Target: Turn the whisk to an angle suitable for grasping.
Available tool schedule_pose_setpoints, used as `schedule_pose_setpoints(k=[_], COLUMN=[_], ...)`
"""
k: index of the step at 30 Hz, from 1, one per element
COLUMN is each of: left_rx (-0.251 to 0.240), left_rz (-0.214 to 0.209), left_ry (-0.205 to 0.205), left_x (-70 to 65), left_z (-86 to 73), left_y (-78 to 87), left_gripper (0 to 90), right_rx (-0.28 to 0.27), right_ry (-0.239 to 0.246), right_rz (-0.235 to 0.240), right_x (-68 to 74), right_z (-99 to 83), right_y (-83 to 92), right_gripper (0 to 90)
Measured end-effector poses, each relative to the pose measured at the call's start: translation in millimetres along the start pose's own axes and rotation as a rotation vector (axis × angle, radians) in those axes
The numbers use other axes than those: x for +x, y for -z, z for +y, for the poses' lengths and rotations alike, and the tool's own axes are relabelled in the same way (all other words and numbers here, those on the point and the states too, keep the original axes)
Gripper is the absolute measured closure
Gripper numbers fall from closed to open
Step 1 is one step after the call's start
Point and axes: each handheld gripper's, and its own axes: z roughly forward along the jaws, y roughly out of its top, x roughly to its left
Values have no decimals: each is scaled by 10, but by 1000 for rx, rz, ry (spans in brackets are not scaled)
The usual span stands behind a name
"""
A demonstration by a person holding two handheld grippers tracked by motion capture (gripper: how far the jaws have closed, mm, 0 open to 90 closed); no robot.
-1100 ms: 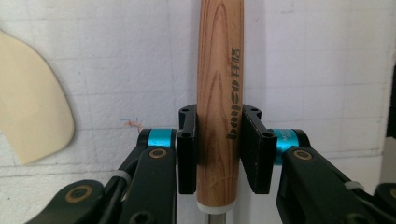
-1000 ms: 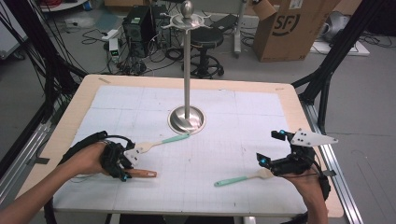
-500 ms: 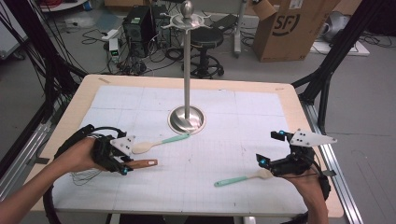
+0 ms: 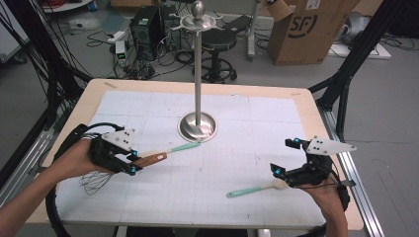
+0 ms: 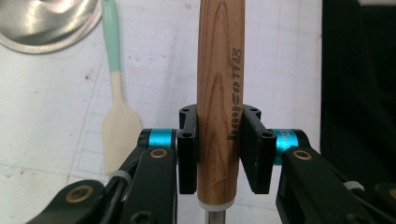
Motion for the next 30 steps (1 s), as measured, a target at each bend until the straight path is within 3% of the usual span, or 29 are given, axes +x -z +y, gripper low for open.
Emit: schedule_pose_setpoints(k=[3,14,22,30], left_rx=[-60,-179,-212,-218], left_rz=[11,55,73,72], left_ry=[24,85,105,95], left_x=[10,73,96,78], left_z=[22,52,68,86], left_y=[86,372,466,468], left_gripper=[703,704,704,704], right_rx=[-2,6,7,8], right_ry=[-1,-14,-11,-10], right_rz=[-5,-11,-11,-11], right_x=[-11,-29,-24,-23], right_z=[-6,-12,-2,-10], right_y=[8,-8,-7,-1], right_gripper=[0,0,0,0])
